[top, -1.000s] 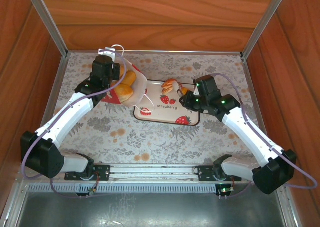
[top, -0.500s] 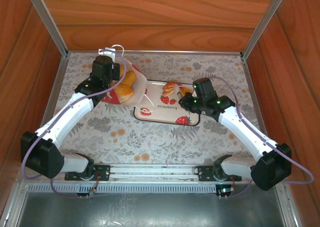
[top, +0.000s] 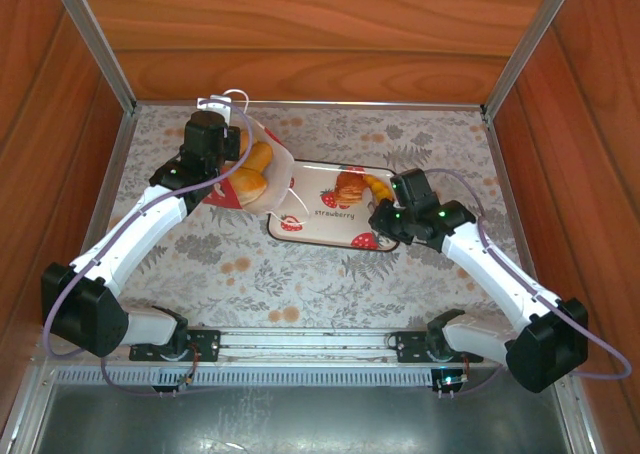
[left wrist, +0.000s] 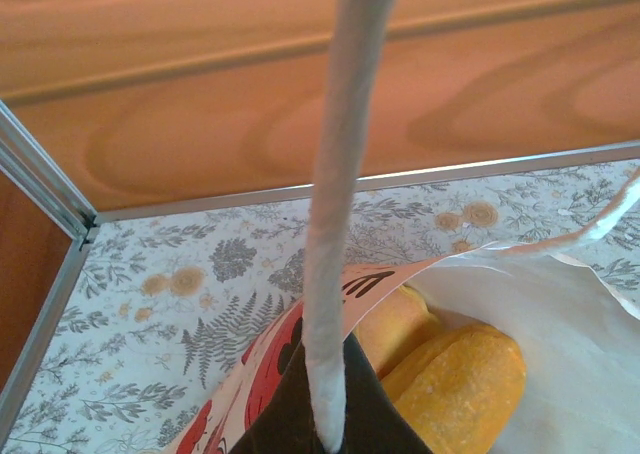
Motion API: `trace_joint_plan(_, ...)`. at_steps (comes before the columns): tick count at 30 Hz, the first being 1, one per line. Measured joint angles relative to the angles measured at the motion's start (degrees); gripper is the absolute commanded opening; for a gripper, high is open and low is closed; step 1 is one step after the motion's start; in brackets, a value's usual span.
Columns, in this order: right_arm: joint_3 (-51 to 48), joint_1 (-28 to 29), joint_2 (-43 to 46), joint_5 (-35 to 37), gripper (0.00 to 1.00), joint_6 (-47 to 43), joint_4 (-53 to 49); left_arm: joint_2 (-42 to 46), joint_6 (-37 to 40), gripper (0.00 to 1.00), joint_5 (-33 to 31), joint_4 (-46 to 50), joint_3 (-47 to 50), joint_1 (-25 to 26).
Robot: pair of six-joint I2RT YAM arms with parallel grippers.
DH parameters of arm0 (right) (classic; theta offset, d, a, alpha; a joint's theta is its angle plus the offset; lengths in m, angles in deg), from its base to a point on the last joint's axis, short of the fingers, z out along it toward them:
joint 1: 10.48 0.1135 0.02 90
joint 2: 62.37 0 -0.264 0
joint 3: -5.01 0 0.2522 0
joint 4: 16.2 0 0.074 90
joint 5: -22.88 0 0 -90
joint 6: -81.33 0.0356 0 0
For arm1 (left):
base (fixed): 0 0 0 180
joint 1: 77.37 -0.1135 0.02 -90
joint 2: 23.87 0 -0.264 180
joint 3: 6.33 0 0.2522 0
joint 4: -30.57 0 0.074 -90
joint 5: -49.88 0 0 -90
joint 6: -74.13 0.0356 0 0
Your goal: Take the fake bread out of the paper bag
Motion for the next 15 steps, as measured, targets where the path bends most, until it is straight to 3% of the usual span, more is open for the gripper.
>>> trace_joint_plan(15, -2.71, -0.07, -0.52, -0.31, 0.34, 1.97, -1.18, 0.0, 0.0, 0.0, 0.79, 0.0, 0.0, 0.0)
